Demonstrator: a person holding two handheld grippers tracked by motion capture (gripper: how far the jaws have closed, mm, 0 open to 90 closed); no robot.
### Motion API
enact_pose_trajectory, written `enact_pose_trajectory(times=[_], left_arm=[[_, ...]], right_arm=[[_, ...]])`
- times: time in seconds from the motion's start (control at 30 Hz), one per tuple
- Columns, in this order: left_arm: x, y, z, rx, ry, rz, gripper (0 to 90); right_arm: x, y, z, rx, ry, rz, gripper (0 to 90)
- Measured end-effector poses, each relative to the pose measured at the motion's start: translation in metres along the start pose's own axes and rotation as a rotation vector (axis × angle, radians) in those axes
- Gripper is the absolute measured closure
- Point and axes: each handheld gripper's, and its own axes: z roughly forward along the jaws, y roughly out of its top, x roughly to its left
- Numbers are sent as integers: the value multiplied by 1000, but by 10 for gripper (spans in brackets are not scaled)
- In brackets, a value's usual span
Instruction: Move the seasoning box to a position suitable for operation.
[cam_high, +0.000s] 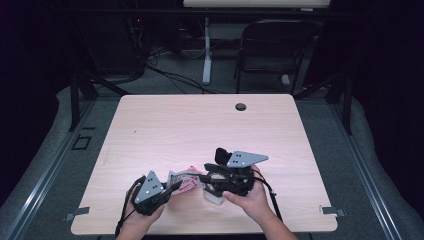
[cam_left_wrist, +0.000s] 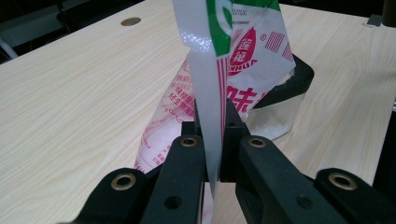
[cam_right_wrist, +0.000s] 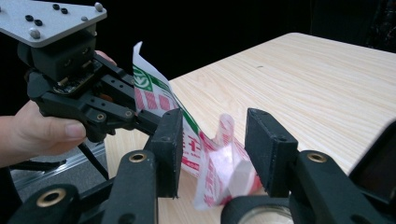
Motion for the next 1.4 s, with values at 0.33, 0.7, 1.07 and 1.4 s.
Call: enact_pose_trajectory(times=[0.33, 0.7, 1.07, 1.4], left_arm=[[1, 0, -1, -6, 0, 0, 900], [5, -1, -2, -9, -6, -19, 900], [10, -2, -4, -16, -8, -40, 900], [12, -3, -4, -20, -5, -50, 900]], right_arm=[[8, 10, 12, -7, 20, -29, 559], [9, 3, 23, 48, 30, -59, 569], [7, 0, 29, 87, 6, -77, 601], [4, -3, 38, 116, -17, -90, 665]])
